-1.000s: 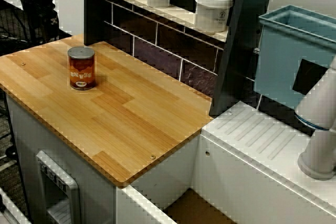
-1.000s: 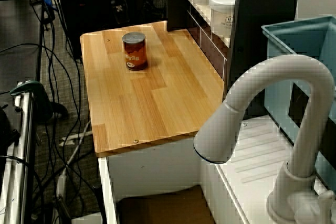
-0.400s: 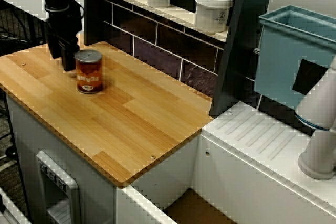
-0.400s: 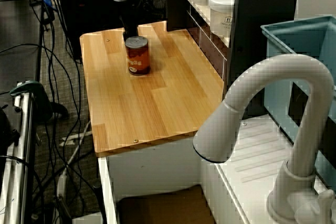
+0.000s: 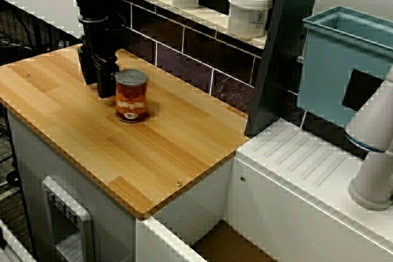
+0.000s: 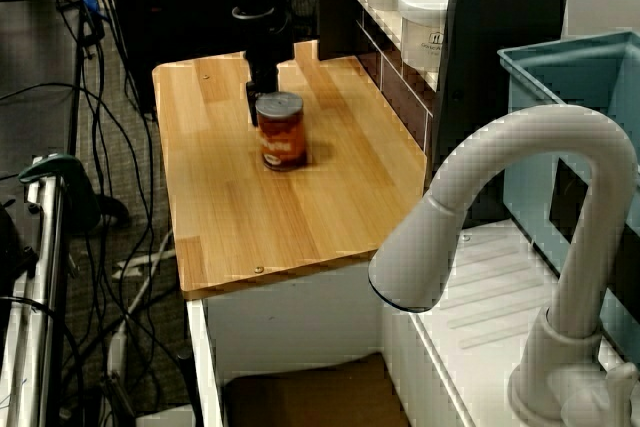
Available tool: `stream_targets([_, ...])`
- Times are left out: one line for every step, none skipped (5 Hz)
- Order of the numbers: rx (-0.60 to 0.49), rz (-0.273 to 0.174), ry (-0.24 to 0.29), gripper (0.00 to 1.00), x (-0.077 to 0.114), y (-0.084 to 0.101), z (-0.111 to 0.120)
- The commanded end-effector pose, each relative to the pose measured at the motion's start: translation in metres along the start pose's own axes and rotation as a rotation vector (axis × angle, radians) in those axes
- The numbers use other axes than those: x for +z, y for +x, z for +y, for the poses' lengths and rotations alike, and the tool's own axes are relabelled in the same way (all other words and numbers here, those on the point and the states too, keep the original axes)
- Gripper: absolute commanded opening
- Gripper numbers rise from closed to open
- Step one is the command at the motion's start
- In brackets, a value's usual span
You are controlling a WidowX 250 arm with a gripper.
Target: Push into sink
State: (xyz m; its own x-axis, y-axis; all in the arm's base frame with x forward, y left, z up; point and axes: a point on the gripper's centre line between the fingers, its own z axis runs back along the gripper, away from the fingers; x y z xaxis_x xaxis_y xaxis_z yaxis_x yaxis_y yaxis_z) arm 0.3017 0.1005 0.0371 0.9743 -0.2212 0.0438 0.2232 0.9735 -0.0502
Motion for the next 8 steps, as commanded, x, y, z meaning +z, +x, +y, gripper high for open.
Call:
stream_targets([-0.018, -0.081, -0.004, 1.0, 0.029, 0.012, -0.05])
stream_targets([-0.035, -0.071, -0.019, 1.0, 0.025, 0.027, -0.07])
stream_targets([-0.052, -0.07, 0.02, 1.0, 0.022, 0.032, -0.074])
stream_targets([-0.011, -0.084, 0.035, 1.0, 0.023, 0.031, -0.054])
stream_targets([0.018, -0.093, 0.051, 1.0, 0.027, 0.037, -0.029])
stream_targets([0.053, -0.106, 0.009, 1.0, 0.024, 0.049, -0.02])
stream_targets([0.061, -0.108, 0.027, 1.0, 0.017, 0.061, -0.033])
stream_targets([0.072, -0.106, 0.015, 1.0, 0.014, 0.07, -0.044])
